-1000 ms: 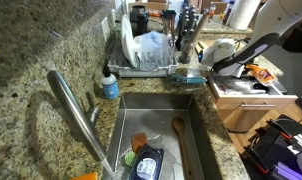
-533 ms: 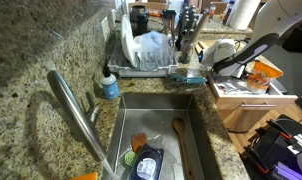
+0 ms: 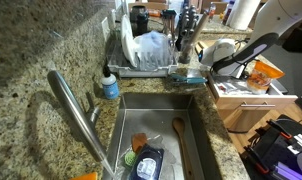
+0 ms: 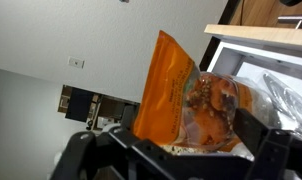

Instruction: Push the faucet handle to the right, remove the orange packet from the top of the counter and place it in the open drawer, close the open drawer

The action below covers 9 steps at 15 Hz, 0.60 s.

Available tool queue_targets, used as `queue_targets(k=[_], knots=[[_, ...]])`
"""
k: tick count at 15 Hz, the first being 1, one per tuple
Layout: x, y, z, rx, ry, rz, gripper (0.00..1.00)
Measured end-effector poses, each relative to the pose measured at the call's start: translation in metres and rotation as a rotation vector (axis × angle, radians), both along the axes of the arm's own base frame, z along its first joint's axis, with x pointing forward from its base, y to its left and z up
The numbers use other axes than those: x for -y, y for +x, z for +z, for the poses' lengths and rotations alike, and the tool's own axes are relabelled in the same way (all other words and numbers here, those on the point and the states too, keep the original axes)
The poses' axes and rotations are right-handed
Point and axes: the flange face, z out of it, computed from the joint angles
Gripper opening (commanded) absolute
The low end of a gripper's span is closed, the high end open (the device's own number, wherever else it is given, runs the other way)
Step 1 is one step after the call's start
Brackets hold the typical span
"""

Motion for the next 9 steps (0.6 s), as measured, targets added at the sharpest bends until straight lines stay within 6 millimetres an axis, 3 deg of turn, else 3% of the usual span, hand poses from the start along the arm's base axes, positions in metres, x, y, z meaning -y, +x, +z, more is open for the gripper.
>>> queue_targets(k=[3, 9], knots=[[0.018, 0.001, 0.016, 0.110, -0.061, -0.072, 1.00], [0.112, -0.018, 0.092, 0.344, -0.215, -0.284, 1.00]])
